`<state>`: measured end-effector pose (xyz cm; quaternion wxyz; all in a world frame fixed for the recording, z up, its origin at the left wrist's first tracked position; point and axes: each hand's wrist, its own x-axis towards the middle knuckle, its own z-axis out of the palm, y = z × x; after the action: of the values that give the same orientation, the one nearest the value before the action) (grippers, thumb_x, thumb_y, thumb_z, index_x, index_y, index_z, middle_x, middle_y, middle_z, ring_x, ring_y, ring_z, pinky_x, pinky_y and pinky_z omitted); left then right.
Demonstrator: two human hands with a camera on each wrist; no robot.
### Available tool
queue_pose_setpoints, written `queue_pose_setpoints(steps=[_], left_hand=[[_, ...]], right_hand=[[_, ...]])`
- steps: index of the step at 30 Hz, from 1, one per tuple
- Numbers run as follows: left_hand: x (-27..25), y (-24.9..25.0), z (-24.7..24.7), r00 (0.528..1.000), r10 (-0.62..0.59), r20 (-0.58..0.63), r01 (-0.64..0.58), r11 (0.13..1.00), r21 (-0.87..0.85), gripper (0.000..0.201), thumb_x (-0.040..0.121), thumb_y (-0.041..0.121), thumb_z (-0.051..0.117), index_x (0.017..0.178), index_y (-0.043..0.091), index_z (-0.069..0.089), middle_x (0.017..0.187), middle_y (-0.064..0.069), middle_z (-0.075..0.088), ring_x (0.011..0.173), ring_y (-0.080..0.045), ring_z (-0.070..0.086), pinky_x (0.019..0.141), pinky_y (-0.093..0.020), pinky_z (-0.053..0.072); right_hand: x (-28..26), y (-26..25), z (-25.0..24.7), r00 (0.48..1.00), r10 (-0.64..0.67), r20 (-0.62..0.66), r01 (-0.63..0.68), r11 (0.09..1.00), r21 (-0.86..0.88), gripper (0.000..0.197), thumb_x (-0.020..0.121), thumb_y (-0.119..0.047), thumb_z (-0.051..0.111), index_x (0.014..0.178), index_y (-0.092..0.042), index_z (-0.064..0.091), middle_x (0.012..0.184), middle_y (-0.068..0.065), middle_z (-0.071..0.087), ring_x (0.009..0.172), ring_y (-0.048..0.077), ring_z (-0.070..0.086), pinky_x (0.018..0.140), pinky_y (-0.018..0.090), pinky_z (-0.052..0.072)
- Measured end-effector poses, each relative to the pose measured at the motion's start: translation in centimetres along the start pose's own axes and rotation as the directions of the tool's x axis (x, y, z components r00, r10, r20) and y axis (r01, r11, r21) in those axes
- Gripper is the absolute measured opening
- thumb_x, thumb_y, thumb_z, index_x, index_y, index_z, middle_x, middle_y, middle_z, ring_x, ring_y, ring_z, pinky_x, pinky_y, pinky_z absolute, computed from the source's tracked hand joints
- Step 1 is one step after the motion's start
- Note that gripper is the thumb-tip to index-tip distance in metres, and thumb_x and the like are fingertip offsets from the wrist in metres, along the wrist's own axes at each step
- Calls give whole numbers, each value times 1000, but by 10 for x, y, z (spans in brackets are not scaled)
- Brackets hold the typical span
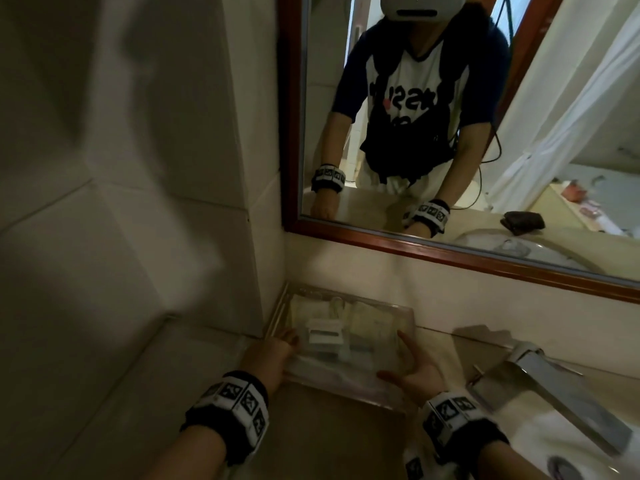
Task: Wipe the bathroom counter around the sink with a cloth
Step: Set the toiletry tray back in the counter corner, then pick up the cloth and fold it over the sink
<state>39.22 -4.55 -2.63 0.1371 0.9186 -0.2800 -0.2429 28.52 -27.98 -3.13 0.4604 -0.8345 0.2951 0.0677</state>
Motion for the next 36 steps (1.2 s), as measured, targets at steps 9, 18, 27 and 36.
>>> queue_pose_setpoints(steps=[9,18,27,36], left_hand=[[-14,35,-13,989,-86,-123,89,996,18,36,94,32,49,128,23,56,124,-7,63,112,-24,60,89,-30,47],[-68,148,4,922,96,-375,-140,986,-90,29,91,32,53,118,26,63,97,-6,73,91,-25,67,81,-32,54],[-100,308,88,898,386,-212,-391,920,21,36,90,43,43,116,27,62,103,-5,71,94,-22,65,84,-30,52],[-148,437,239,787,586,195,-613,777,140,33,93,36,46,121,23,56,114,-4,65,106,-25,62,86,-32,50]], right_hand=[[-19,-16,-27,995,-99,22,97,860,-501,55,88,-37,59,137,-21,42,144,5,41,128,22,44,105,27,35],[-120,33,-100,984,-176,35,171,862,-477,29,94,-23,51,122,-20,60,117,2,66,106,18,61,93,27,47],[-234,157,-218,982,13,-190,-92,906,-412,25,92,-20,54,115,-17,65,111,3,69,100,18,63,91,27,48],[-344,304,-276,917,342,-204,-397,823,-406,38,93,-31,54,128,-15,55,125,6,61,111,20,58,94,28,44]])
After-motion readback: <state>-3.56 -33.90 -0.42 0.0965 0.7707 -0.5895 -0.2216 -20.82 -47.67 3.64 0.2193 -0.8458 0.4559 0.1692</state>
